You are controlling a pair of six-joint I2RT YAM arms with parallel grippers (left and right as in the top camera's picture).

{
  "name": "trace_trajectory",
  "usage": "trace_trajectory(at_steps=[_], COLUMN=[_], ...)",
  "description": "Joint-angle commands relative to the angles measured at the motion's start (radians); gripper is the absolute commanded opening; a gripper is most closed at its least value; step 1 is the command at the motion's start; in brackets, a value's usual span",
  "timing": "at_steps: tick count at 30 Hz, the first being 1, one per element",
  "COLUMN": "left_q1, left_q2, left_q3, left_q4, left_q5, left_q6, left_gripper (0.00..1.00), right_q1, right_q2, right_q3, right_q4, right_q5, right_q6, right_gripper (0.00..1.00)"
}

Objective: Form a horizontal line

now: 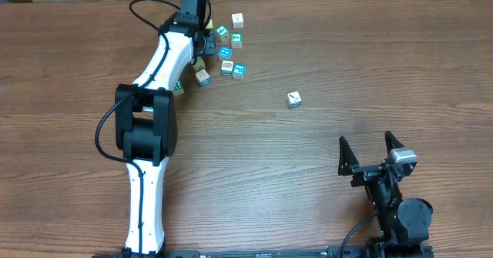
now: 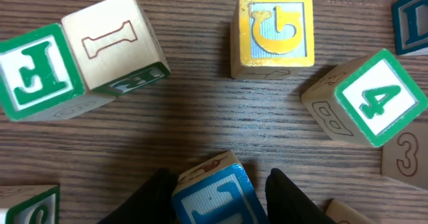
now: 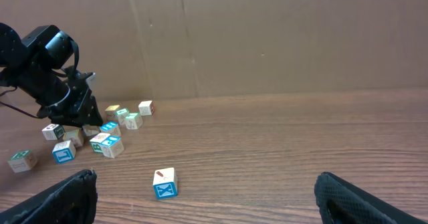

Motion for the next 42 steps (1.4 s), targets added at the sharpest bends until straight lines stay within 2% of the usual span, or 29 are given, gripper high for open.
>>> trace_trajectory(at_steps=[1, 6, 7, 8, 9, 10, 12, 14, 19, 25, 31, 37, 42], left_q1=[0.009, 0.009, 0.009, 0.010, 0.010, 0.010, 0.010, 0.010, 0.010, 0.010, 0.008, 0.003, -0.015], left_q2=[0.019, 0.019, 0.019, 0.019, 0.019, 0.019, 0.019, 0.019, -0.034, -0.186, -0.390, -0.595, -0.624], left_q3=[0.019, 0.019, 0.019, 0.019, 0.019, 0.019, 0.019, 0.019, 0.036, 0.040, 0.040, 0.039, 0.037], left_q4=[-0.003, -0.008, -0.011, -0.012, -0.015, -0.015, -0.014, -0.011, -0.002, -0.043, -0.220, -0.489, -0.666], left_q5=[-0.027, -0.027, -0.027, -0.027, -0.027, -0.027, -0.027, -0.027, -0.027, -0.027, -0.027, -0.017, -0.016], left_q6=[-0.014, -0.014, -0.014, -0.014, -0.014, -0.014, -0.014, -0.014, -0.014, -0.014, -0.037, -0.104, -0.106], left_gripper=[0.36, 0.35, 0.37, 0.45, 0.49, 0.49, 0.40, 0.36, 0.36, 0.37, 0.39, 0.41, 0.41], right_q1=[-0.003, -0.003, -0.003, -0.003, -0.003, -0.003, -0.003, -0.003, -0.003, -0.003, -0.003, -0.003, -0.003], right_q2=[-0.007, -0.007, -0.007, -0.007, -0.007, -0.007, -0.007, -0.007, -0.007, -0.007, -0.007, -0.007, -0.007], right_q3=[-0.010, -0.010, -0.010, -0.010, -0.010, -0.010, -0.010, -0.010, -0.010, -0.010, -0.010, -0.010, -0.010], right_q4=[0.003, 0.003, 0.003, 0.003, 0.003, 0.003, 0.003, 0.003, 0.003, 0.003, 0.003, 0.003, 0.003], right_q5=[-0.002, -0.002, -0.002, -0.002, -0.002, -0.002, -0.002, -0.002, -0.002, -0.002, -0.002, -0.002, -0.002], right_q6=[0.002, 0.002, 0.002, 0.002, 0.002, 0.002, 0.002, 0.002, 0.002, 0.002, 0.002, 0.002, 0.002], right_gripper=[1.00, 1.00, 1.00, 1.00, 1.00, 1.00, 1.00, 1.00, 1.00, 1.00, 1.00, 1.00, 1.00])
